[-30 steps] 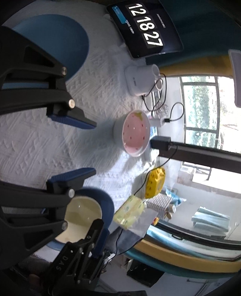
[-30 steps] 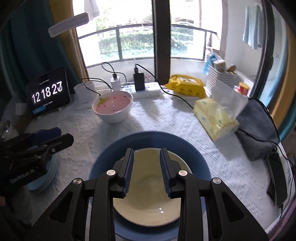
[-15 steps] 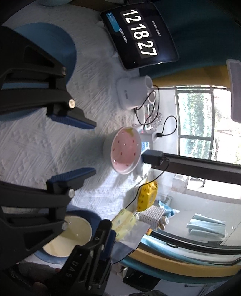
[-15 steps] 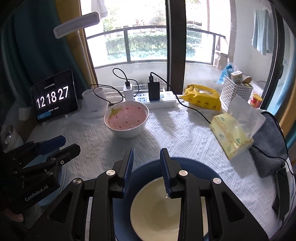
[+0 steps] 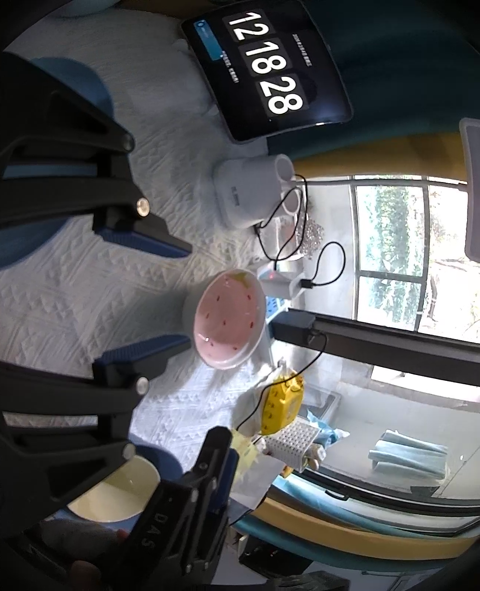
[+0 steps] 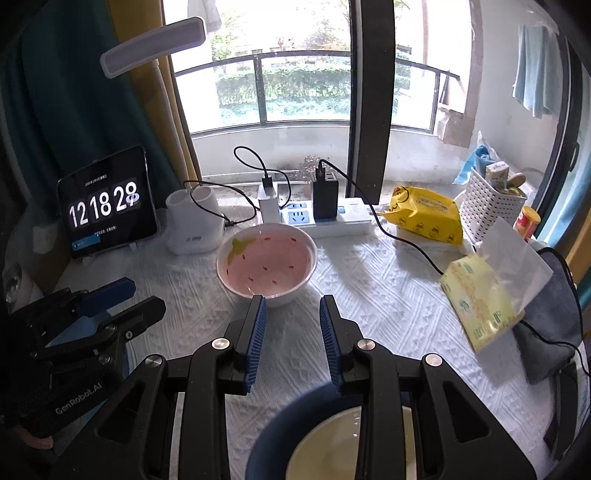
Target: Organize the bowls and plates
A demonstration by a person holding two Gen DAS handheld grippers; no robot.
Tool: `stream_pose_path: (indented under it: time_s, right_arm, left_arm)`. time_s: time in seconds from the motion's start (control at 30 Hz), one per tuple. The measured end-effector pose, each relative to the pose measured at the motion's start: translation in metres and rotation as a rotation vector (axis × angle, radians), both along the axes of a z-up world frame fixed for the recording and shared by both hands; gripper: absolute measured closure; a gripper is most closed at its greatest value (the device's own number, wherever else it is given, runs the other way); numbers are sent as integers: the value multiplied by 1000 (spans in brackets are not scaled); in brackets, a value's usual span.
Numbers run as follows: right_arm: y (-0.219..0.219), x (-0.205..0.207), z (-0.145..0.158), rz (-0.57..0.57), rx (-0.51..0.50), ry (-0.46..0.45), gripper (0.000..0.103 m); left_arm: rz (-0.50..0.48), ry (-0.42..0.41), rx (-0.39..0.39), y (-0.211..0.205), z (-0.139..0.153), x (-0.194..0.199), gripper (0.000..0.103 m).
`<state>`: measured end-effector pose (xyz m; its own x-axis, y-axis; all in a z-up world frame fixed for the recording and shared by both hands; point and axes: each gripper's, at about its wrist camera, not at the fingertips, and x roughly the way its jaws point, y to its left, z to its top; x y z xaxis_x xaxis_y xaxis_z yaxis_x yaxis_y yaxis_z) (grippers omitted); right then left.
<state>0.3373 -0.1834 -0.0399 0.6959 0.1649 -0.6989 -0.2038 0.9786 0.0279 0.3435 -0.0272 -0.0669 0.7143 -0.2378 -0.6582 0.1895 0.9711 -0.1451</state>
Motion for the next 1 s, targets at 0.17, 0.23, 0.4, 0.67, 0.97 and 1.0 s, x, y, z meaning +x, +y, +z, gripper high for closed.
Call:
stream_pose_path:
  time_s: [0.17,0.23,0.4,0.67,0.97,1.0]
  right_arm:
    - [4,12,1,-20,13,1,71]
    - [6,17,1,-27,15,4,71]
    - [11,30,0,-39,16,18,71]
    - [12,55,-8,-66,25,69,71]
    - [8,82,-32,-118,95,173,71]
    - [7,85,-35,-128,106,188,71]
  left_arm:
    - [3,10,-1,6,0,11,58]
    - [6,18,-3,8,0,16,58]
    - [4,38,-6,14,6,30,58]
    - [26,107,-39,23,-1,67,58]
    - [27,172,-53,11,-27,96,58]
    - [29,185,-55,9,-31,100,58]
